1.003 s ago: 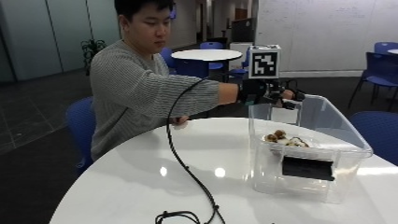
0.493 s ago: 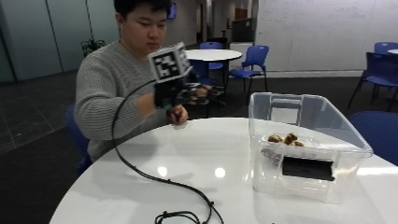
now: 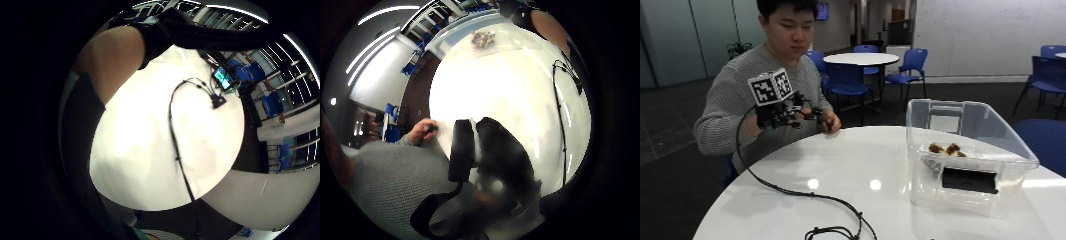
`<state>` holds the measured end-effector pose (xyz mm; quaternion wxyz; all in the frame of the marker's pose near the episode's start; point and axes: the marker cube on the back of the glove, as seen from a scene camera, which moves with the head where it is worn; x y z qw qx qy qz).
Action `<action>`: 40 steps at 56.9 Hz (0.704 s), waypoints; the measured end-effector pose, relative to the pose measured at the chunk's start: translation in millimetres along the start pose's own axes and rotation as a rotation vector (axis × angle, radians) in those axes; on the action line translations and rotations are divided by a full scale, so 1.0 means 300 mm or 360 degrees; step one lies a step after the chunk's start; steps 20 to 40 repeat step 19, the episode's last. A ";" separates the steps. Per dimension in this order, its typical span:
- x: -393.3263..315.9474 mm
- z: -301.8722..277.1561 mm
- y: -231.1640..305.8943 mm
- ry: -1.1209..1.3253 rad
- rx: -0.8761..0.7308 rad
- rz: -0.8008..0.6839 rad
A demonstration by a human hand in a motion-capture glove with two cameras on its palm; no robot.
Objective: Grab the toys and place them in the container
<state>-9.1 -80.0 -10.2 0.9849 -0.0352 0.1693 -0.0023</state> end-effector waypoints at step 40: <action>-0.173 0.119 0.202 -0.0100 -0.0136 -0.0029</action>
